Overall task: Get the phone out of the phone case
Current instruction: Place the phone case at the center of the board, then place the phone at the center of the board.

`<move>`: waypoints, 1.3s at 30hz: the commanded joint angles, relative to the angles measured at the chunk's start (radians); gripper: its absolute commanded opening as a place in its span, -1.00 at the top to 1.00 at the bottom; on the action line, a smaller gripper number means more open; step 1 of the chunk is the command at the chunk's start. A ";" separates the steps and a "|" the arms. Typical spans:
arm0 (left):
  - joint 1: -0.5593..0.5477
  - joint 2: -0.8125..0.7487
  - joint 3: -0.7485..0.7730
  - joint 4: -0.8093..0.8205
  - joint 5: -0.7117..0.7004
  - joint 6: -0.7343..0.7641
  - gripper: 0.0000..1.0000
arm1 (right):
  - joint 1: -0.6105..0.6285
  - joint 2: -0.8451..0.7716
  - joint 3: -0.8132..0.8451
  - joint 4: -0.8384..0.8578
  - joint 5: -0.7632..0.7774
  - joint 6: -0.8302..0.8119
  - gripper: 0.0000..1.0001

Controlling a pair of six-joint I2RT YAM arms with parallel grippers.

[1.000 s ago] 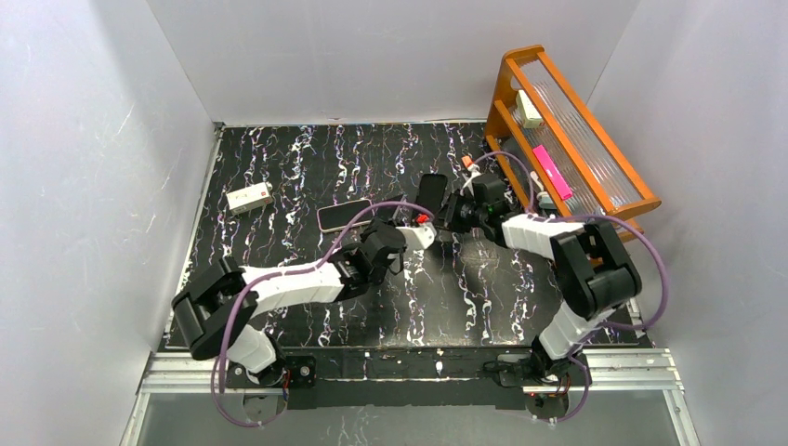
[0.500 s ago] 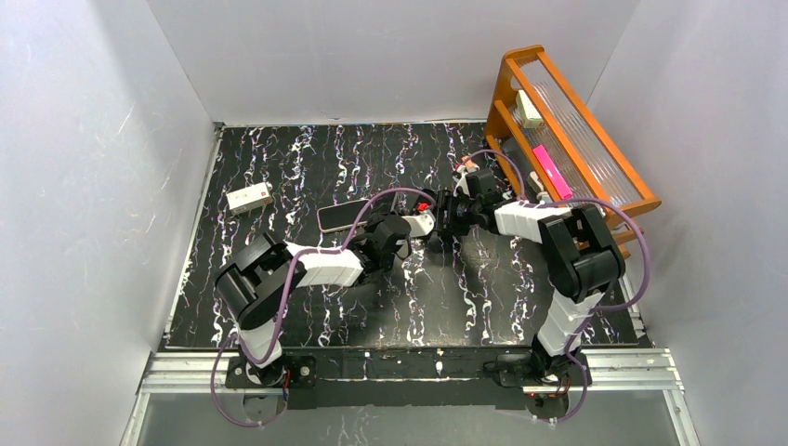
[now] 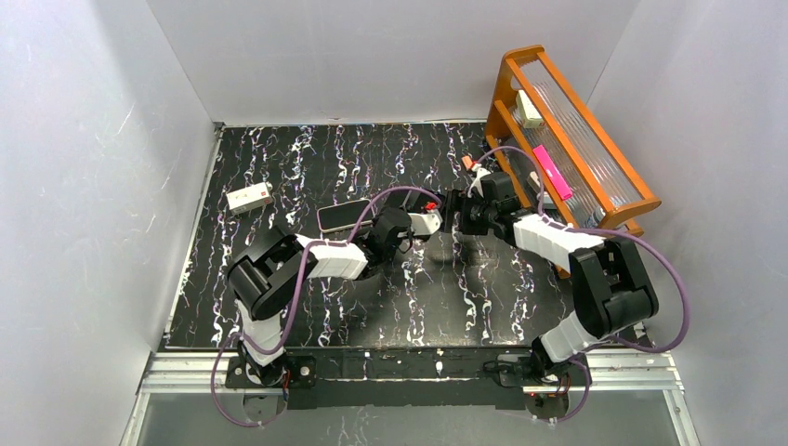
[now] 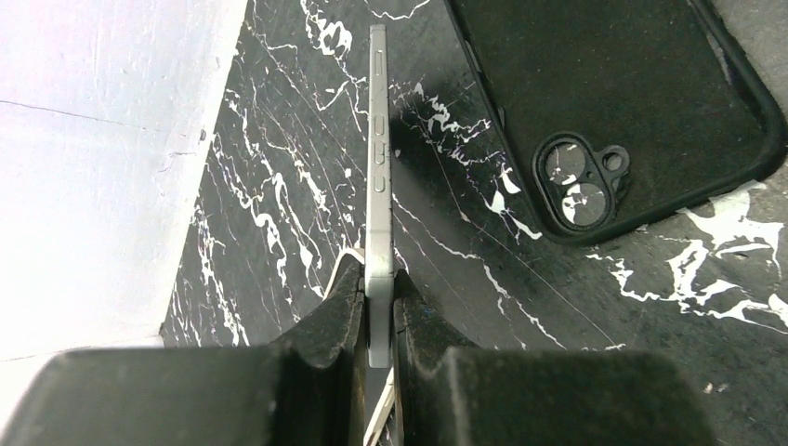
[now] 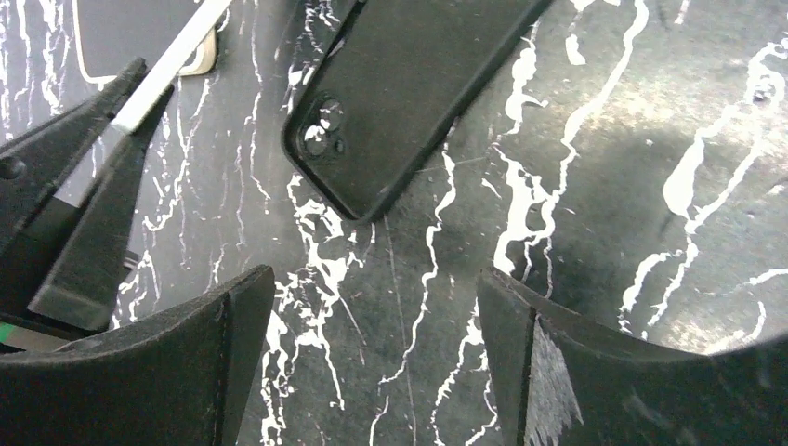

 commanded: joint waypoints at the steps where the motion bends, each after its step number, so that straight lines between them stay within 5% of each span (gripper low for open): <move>1: 0.016 0.002 0.026 0.036 0.070 0.028 1.00 | -0.006 -0.078 -0.056 0.006 0.054 -0.017 -0.76; 11: 0.011 -0.100 0.013 -0.041 0.298 -0.147 1.00 | -0.019 -0.214 -0.137 0.047 0.153 -0.002 -0.85; 18: 0.017 -0.090 0.014 0.010 0.100 -0.132 1.00 | -0.007 -0.132 -0.129 0.134 0.103 0.028 -0.85; 27: 0.046 -0.071 0.017 0.094 0.058 -0.090 1.00 | 0.158 0.084 0.030 0.100 0.455 0.016 -0.88; 39: 0.064 -0.082 -0.019 0.117 0.071 -0.112 1.00 | 0.202 0.194 0.099 -0.007 0.736 -0.079 -0.93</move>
